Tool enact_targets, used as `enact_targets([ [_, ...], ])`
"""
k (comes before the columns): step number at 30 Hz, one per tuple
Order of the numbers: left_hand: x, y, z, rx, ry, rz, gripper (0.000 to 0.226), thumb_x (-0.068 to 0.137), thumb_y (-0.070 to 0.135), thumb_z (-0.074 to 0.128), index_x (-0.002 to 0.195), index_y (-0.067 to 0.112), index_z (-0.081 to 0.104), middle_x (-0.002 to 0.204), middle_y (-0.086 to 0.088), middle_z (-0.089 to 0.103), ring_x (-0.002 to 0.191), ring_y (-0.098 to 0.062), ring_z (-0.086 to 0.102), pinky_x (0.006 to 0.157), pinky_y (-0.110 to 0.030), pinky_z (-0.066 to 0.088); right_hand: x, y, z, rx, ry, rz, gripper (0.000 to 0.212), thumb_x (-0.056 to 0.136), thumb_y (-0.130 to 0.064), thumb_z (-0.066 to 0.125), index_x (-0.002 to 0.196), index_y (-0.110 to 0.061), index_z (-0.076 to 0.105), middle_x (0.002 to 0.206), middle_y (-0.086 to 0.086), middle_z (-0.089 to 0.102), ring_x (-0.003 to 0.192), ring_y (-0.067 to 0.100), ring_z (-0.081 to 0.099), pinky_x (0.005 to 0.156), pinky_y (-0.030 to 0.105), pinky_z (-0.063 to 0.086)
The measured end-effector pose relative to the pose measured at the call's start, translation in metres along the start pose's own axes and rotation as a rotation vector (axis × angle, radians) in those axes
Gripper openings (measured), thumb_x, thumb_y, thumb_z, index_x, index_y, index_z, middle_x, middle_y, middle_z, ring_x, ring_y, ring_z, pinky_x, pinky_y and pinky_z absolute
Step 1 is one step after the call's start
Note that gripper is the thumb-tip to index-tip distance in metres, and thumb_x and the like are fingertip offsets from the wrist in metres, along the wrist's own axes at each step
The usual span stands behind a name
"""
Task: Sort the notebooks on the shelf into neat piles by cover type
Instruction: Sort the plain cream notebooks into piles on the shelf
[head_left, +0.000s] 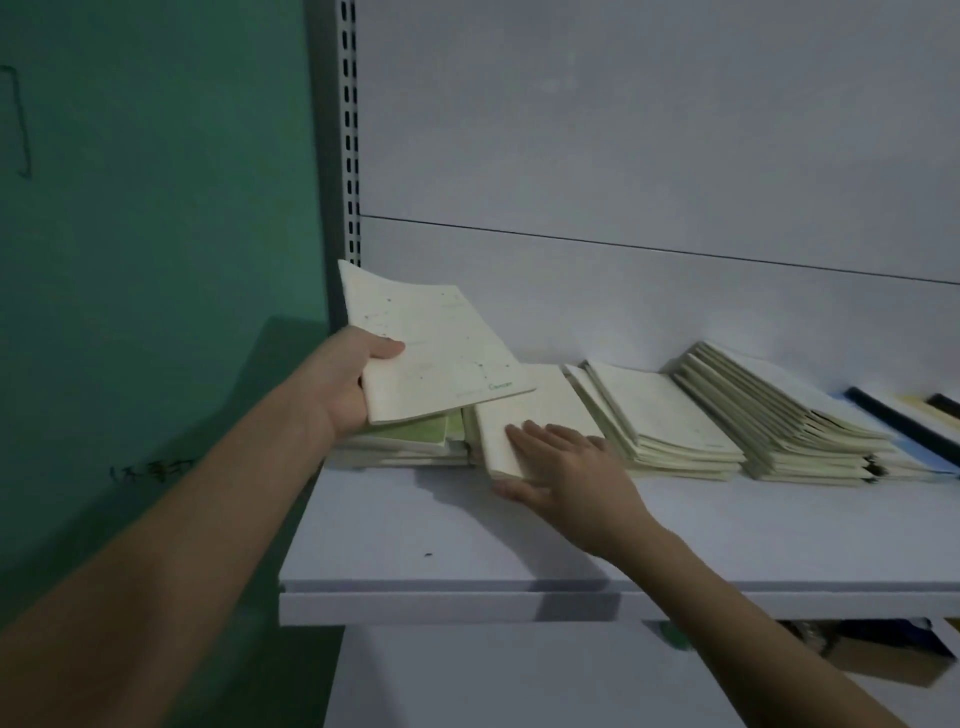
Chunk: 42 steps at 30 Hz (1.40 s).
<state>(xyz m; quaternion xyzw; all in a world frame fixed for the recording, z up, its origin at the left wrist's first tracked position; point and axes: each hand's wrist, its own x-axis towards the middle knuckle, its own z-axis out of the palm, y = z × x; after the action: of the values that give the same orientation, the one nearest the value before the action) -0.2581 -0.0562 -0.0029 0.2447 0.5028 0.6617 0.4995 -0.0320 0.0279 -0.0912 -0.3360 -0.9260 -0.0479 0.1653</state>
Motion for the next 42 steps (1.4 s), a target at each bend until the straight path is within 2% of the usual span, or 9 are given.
enact_targets([
  [4, -0.001, 0.0, -0.001, -0.023, 0.04, 0.011, 0.032, 0.096, -0.006, 0.043, 0.123, 0.008, 0.054, 0.111, -0.014, 0.066, 0.098, -0.032, 0.065, 0.071, -0.05, 0.054, -0.006, 0.006, -0.001, -0.108, 0.055, -0.091, 0.073, 0.087, -0.072, 0.021, 0.14, -0.028, 0.045, 0.138, -0.006, 0.055, 0.125, 0.023, 0.052, 0.092, 0.041, 0.044],
  [10, -0.01, 0.006, 0.024, 0.036, 0.054, 0.04, 0.03, 0.096, -0.005, 0.044, 0.123, 0.006, 0.054, 0.111, -0.015, 0.066, 0.094, -0.033, 0.064, 0.073, -0.052, 0.052, 0.028, 0.001, 0.006, -0.163, 0.275, -0.117, 0.025, 0.072, -0.046, 0.072, 0.082, -0.023, 0.072, 0.057, 0.0, 0.062, 0.055, 0.023, 0.058, 0.045, 0.023, 0.031],
  [15, -0.017, 0.009, 0.027, 0.082, 0.074, 0.066, 0.029, 0.096, -0.002, 0.046, 0.122, 0.007, 0.055, 0.111, -0.013, 0.068, 0.094, -0.031, 0.065, 0.069, -0.047, 0.054, 0.029, 0.016, -0.004, 0.261, 0.217, 0.062, 0.049, 0.083, -0.067, 0.052, 0.114, -0.034, 0.07, 0.085, 0.003, 0.072, 0.074, 0.021, 0.063, 0.062, 0.031, 0.044],
  [20, -0.024, 0.003, 0.019, 0.065, 0.1, 0.082, 0.032, 0.096, -0.001, 0.045, 0.125, 0.009, 0.053, 0.104, -0.011, 0.067, 0.089, -0.028, 0.064, 0.065, -0.043, 0.053, 0.045, 0.045, -0.041, 0.651, 0.449, 0.339, 0.046, 0.097, -0.041, 0.051, 0.071, -0.005, 0.064, 0.062, 0.008, 0.061, 0.06, 0.029, 0.057, 0.054, 0.035, 0.04],
  [26, -0.023, -0.015, 0.04, 0.056, 0.099, 0.061, 0.028, 0.101, 0.017, 0.047, 0.129, 0.011, 0.052, 0.097, -0.011, 0.068, 0.084, -0.027, 0.065, 0.062, -0.04, 0.054, 0.045, -0.001, -0.072, 0.493, 0.676, 0.085, 0.029, 0.096, -0.035, 0.053, 0.072, -0.021, 0.059, 0.057, -0.001, 0.055, 0.055, 0.025, 0.049, 0.054, 0.031, 0.035],
  [30, -0.017, -0.017, 0.048, -0.029, 0.029, 0.008, 0.052, 0.089, 0.056, 0.057, 0.12, 0.013, 0.061, 0.105, -0.014, 0.072, 0.089, -0.029, 0.07, 0.064, -0.038, 0.057, 0.032, -0.039, -0.056, 0.292, 0.587, -0.155, 0.037, 0.091, -0.045, 0.048, 0.111, -0.025, 0.071, 0.093, -0.001, 0.075, 0.082, 0.023, 0.068, 0.064, 0.032, 0.053],
  [34, -0.015, -0.017, 0.031, -0.016, 0.015, 0.034, 0.04, 0.092, 0.018, 0.063, 0.13, 0.009, 0.056, 0.108, -0.017, 0.071, 0.084, -0.031, 0.071, 0.055, -0.037, 0.057, 0.027, -0.044, -0.053, 0.47, 0.218, -0.262, 0.046, 0.1, -0.048, 0.038, 0.137, -0.026, 0.053, 0.139, -0.008, 0.055, 0.126, 0.009, 0.048, 0.101, 0.028, 0.04],
  [40, -0.012, -0.005, 0.006, -0.035, 0.092, 0.049, 0.038, 0.092, 0.005, 0.055, 0.13, 0.008, 0.052, 0.112, -0.016, 0.068, 0.096, -0.031, 0.066, 0.055, -0.039, 0.06, 0.024, -0.014, -0.041, 0.775, 0.336, 0.114, 0.059, 0.095, -0.057, 0.026, 0.133, -0.025, 0.057, 0.134, -0.012, 0.056, 0.122, 0.004, 0.05, 0.104, 0.028, 0.038],
  [42, -0.01, 0.0, -0.004, -0.037, 0.099, 0.069, 0.04, 0.092, 0.006, 0.056, 0.131, 0.008, 0.051, 0.114, -0.016, 0.067, 0.097, -0.031, 0.066, 0.051, -0.037, 0.059, 0.018, 0.002, -0.027, 0.631, 0.161, 0.167, 0.071, 0.088, -0.066, 0.029, 0.144, -0.024, 0.043, 0.146, -0.009, 0.045, 0.135, 0.01, 0.039, 0.11, 0.028, 0.03],
])
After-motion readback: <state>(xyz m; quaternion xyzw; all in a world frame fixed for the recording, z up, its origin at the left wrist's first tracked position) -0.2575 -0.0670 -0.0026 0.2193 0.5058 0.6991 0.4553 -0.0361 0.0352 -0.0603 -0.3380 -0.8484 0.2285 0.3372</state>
